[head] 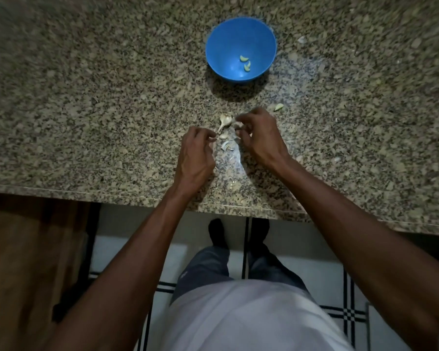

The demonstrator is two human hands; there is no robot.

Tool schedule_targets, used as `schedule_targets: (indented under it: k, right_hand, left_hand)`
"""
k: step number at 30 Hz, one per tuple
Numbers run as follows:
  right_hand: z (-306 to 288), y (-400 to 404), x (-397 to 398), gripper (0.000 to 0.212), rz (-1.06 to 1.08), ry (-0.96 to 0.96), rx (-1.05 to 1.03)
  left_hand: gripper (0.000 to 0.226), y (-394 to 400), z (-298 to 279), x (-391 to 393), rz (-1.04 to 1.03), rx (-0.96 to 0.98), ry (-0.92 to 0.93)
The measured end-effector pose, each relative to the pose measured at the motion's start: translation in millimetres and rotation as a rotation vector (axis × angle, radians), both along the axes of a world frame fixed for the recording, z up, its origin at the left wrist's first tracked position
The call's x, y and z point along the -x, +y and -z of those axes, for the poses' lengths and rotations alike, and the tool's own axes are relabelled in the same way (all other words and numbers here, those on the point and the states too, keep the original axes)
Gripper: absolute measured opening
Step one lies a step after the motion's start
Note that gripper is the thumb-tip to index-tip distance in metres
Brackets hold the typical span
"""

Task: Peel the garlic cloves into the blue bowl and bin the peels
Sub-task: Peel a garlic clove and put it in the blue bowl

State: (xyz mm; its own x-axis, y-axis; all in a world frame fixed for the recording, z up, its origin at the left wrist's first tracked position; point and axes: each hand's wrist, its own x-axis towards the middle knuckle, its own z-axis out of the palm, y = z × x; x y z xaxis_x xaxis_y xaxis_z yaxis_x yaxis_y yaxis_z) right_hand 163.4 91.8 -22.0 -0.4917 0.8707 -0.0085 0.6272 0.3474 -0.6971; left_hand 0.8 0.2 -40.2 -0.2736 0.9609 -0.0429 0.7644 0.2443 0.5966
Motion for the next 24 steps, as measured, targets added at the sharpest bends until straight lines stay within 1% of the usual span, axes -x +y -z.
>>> schedule_targets:
  k: [3, 4, 7, 12, 14, 16, 18, 21, 23, 24]
  right_hand:
    - [0, 11, 17, 0.039, 0.004, -0.032, 0.028]
    - [-1, 14, 22, 0.038, -0.003, -0.053, 0.02]
    - [-3, 12, 36, 0.014, 0.006, -0.078, -0.016]
    - [-4, -1, 45, 0.015, 0.059, -0.025, 0.092]
    - [-4, 2, 38, 0.021, 0.142, 0.031, 0.078]
    - [-4, 13, 31, 0.02, 0.167, -0.006, 0.022]
    - [-2, 28, 30, 0.018, 0.059, -0.124, -0.012]
    - [4, 44, 40, 0.024, -0.19, -0.283, -0.051]
    - [9, 42, 42, 0.024, -0.262, -0.334, -0.124]
    - [12, 37, 39, 0.025, -0.249, -0.337, -0.141]
  left_hand:
    - [0.029, -3, -5, 8, -0.015, -0.028, -0.008]
    - [0.029, -4, -5, 10, -0.007, -0.03, -0.011]
    - [0.025, -10, -3, 18, -0.011, -0.022, -0.053]
    - [0.022, -20, -1, 25, -0.028, -0.039, -0.105]
    - [0.024, -22, -1, 28, -0.037, -0.037, -0.125]
    - [0.024, -22, 0, 29, -0.045, -0.033, -0.134]
    - [0.024, -23, 1, 28, -0.046, -0.028, -0.134]
    - [0.025, -20, 1, 28, -0.041, -0.027, -0.136]
    - [0.027, -16, 0, 28, -0.016, -0.037, -0.131]
    - [0.027, -14, -1, 27, -0.002, -0.047, -0.126]
